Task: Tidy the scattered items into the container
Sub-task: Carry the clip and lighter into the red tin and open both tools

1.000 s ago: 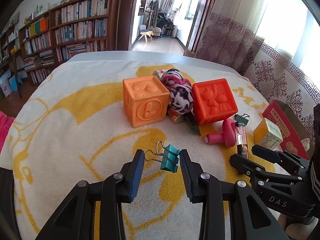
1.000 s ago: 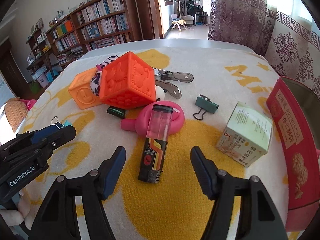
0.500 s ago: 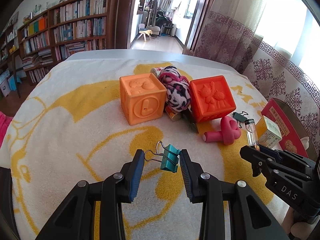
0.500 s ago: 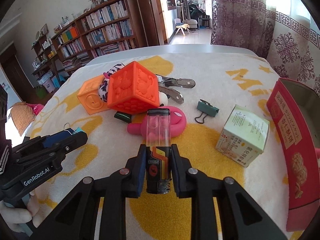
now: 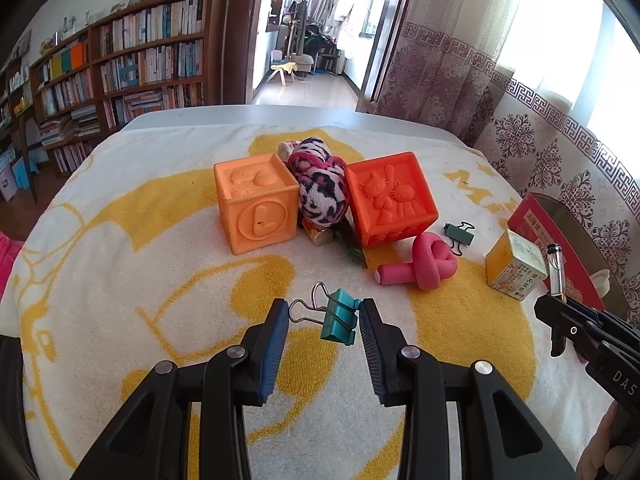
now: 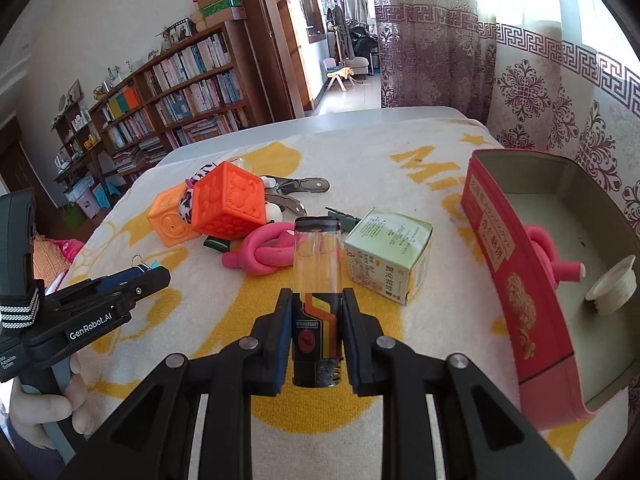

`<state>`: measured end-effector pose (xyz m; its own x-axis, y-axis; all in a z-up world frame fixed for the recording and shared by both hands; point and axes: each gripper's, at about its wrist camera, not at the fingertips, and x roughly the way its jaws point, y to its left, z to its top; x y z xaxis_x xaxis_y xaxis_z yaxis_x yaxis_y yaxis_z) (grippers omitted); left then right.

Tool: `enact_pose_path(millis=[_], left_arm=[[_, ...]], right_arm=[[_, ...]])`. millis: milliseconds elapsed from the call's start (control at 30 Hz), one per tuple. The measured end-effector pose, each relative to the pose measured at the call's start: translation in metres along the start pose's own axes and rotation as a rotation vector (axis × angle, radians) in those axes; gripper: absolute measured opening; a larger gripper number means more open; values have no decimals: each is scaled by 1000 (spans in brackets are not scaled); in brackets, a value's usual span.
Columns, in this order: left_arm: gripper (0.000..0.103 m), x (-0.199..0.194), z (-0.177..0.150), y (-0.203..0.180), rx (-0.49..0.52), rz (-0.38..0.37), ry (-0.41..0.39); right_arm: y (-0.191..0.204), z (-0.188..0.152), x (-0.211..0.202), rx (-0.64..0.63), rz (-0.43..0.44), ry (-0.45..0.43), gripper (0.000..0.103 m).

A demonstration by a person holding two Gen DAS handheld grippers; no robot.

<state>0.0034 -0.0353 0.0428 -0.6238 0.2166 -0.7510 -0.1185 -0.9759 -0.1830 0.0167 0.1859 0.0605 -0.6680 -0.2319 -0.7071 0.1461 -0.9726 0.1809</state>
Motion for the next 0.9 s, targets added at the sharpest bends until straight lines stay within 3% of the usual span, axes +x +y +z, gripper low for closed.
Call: enact_pose_path(millis=[533, 900], left_arm=[[38, -16, 8, -94, 140, -97, -12], [38, -22, 15, -160, 224, -181, -21]], right_arm=[[-86, 2, -68, 126, -111, -155, 25], [-150, -5, -91, 219, -197, -196, 25]])
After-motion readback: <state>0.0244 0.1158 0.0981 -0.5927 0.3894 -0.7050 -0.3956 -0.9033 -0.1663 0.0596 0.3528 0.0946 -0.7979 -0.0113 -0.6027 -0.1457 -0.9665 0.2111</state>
